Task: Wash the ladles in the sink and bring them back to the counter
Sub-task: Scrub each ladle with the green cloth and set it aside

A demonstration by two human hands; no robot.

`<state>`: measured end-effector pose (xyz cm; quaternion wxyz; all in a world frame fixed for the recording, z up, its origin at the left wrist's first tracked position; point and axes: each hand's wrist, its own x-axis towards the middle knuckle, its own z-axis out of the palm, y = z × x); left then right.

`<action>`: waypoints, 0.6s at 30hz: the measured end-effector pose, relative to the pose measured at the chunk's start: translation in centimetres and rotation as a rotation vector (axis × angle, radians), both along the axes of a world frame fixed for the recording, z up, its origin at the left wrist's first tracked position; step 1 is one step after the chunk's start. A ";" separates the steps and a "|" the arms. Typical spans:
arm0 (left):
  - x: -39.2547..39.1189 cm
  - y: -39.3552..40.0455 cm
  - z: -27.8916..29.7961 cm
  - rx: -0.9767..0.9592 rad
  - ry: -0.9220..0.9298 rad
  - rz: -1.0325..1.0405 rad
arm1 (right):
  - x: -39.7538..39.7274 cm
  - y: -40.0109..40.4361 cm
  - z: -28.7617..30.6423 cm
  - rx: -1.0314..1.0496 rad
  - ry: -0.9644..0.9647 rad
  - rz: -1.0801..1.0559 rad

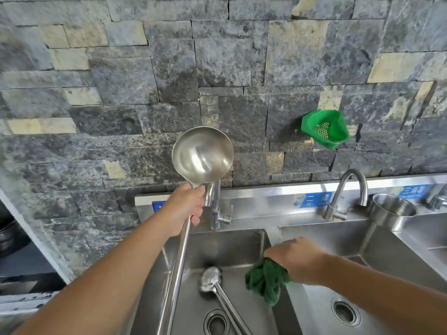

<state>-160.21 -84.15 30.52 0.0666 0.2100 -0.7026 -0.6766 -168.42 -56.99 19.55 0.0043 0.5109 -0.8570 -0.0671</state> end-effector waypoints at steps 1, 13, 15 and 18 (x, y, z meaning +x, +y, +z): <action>0.0 -0.7 0.0 0.006 -0.002 -0.003 | -0.2 0.9 -1.4 0.020 -0.068 -0.117; 0.1 3.0 -9.9 -0.262 -0.256 -0.191 | -3.8 6.3 -17.3 -0.035 -0.491 -0.693; 0.0 3.8 -11.3 -0.269 -0.307 -0.190 | -1.1 5.8 -20.8 0.148 -0.625 -0.672; -0.4 4.9 -13.1 -0.241 -0.348 -0.211 | 0.3 5.4 -23.6 0.143 -0.611 -0.700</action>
